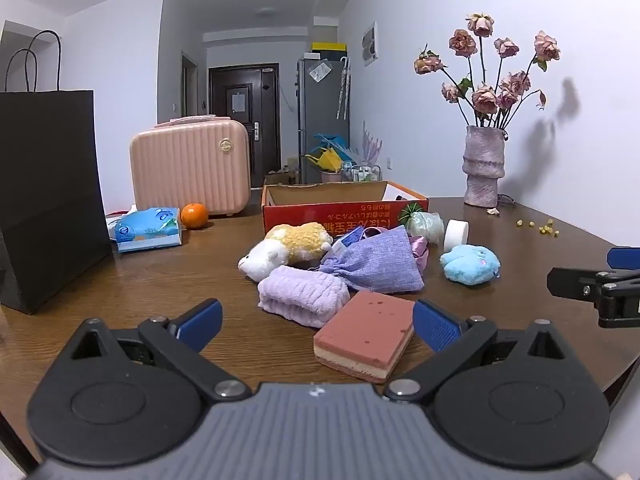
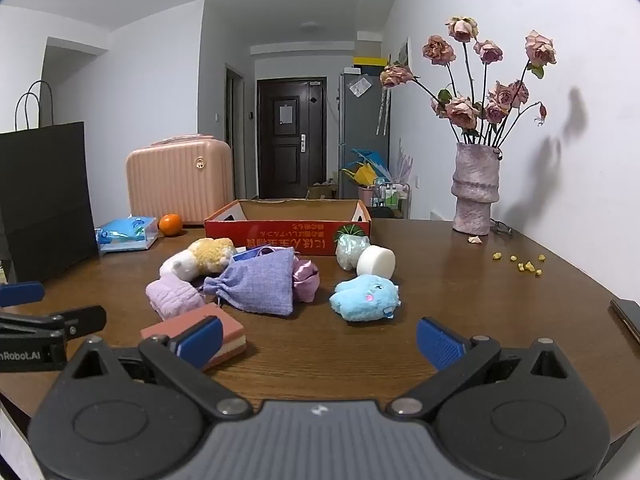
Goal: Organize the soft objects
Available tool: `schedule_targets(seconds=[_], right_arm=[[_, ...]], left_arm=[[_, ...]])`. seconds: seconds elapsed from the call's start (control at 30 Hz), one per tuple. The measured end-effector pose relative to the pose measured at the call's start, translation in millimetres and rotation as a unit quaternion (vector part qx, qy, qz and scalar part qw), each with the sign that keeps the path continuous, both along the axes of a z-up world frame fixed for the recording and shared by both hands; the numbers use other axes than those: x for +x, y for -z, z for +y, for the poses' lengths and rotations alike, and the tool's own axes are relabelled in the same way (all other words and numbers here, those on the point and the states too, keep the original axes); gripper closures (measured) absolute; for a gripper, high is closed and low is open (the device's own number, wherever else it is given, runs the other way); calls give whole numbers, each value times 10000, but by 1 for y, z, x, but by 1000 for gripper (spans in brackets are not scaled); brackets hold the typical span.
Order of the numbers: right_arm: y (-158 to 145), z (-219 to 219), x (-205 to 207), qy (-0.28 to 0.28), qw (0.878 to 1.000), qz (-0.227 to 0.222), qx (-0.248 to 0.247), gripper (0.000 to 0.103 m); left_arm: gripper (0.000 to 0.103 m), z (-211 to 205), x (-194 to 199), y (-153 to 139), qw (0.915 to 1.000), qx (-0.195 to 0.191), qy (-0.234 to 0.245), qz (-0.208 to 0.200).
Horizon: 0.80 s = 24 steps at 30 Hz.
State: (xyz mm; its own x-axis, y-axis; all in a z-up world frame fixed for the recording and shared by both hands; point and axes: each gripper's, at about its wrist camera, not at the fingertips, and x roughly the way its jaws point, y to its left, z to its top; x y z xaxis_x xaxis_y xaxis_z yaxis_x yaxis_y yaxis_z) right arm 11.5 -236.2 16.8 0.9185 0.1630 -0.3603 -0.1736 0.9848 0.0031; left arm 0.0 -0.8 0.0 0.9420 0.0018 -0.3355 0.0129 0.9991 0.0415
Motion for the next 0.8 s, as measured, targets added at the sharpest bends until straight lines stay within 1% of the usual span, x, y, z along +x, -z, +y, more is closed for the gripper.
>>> schedule_targets(seconds=[0.03,0.13,0.3,0.8], right_arm=[[0,0,0,-2,10000,29,-39,0],[0,1,1,16,10000,22,-32,0],[1,1,1,6,10000,27,-25,0],[1,1,1,-1,10000,17,-46,0]], left_arm=[[0,1,0,0,10000,-70,-7,39],[0,2,0,-1,10000,-96,23,15],[0,5,3,-1,10000,-52,4,19],[0,4,1,-1,10000,-77,-9,12]])
